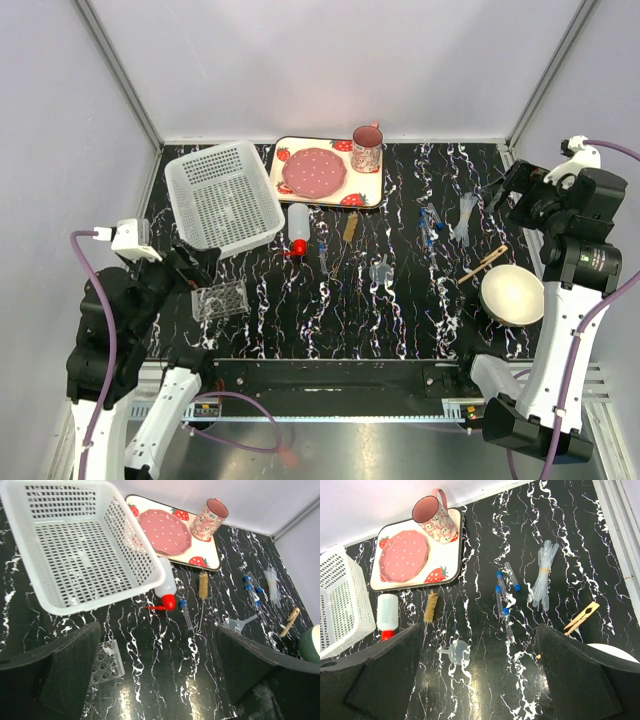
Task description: Organize the chemistry lab equipment
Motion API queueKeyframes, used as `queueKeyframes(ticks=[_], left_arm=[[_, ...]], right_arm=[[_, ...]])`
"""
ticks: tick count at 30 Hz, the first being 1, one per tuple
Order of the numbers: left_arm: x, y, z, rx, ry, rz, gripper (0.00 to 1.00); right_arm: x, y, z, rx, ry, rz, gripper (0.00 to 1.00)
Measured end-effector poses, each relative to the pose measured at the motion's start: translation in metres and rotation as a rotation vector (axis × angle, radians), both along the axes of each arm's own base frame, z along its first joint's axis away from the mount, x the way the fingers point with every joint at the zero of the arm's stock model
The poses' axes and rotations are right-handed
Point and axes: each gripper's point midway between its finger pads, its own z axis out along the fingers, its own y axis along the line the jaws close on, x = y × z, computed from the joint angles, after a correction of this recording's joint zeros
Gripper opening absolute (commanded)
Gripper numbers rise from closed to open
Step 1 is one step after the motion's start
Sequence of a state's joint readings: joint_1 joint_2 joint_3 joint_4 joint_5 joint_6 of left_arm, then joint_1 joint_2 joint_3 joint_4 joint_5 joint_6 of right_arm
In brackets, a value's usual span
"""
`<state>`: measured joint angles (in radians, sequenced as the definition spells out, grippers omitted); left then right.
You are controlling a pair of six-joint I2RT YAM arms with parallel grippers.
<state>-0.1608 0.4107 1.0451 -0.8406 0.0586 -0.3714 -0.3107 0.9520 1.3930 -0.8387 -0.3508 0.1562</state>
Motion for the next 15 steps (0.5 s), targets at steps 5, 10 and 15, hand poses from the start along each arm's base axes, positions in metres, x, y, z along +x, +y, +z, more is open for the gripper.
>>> queueKeyframes(ticks=[5, 10, 15], left_arm=[[0.004, -0.015, -0.004, -0.029, 0.039, -0.069, 0.99], [0.005, -0.026, -0.007, -0.051, 0.061, -0.13, 0.99], [0.016, -0.04, -0.016, -0.062, 0.115, -0.193, 0.99]], right_arm=[[0.001, 0.005, 0.0, -0.006, -0.004, 0.046, 1.0], [-0.004, 0.04, -0.01, -0.043, -0.038, 0.322, 1.0], [0.005, 0.06, -0.033, -0.059, 0.002, 0.531, 1.0]])
